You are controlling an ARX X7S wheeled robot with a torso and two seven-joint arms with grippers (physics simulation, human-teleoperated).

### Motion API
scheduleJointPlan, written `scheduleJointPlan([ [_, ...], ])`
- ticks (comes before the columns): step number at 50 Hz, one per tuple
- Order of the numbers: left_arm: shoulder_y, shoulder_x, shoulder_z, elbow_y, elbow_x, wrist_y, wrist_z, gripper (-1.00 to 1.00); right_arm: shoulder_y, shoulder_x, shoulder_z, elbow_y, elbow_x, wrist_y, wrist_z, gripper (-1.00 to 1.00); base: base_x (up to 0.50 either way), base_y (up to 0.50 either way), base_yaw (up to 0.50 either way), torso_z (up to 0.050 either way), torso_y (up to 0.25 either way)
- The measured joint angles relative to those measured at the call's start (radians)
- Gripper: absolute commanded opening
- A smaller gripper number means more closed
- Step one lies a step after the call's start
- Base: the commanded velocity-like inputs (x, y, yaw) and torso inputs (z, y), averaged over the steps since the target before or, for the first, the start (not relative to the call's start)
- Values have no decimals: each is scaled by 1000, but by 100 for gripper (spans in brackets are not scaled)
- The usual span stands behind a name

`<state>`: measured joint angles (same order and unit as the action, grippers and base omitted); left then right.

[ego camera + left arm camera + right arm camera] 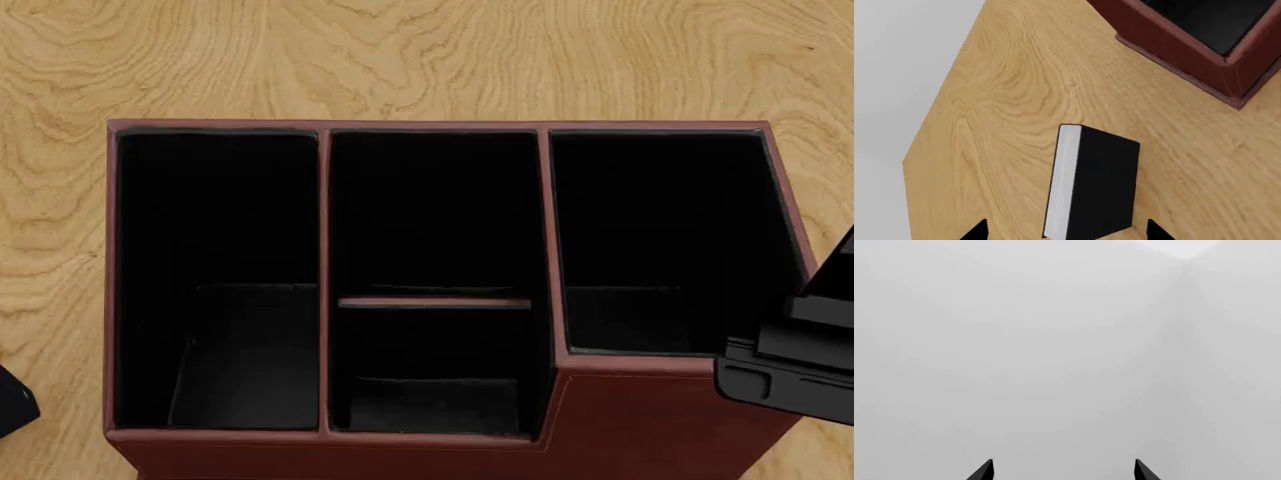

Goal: Pick up the book and place it in the back compartment of the caddy.

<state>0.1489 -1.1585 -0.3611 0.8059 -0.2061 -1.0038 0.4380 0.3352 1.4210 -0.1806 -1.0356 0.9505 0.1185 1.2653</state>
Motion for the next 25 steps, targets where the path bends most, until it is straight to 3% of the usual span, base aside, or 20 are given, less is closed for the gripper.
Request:
scheduleJointPlan([
  [25,-193,-5,281,-188,36,68,-66,100,89,-8,-67,-2,15,30,4,100,0,0,0,0,0],
])
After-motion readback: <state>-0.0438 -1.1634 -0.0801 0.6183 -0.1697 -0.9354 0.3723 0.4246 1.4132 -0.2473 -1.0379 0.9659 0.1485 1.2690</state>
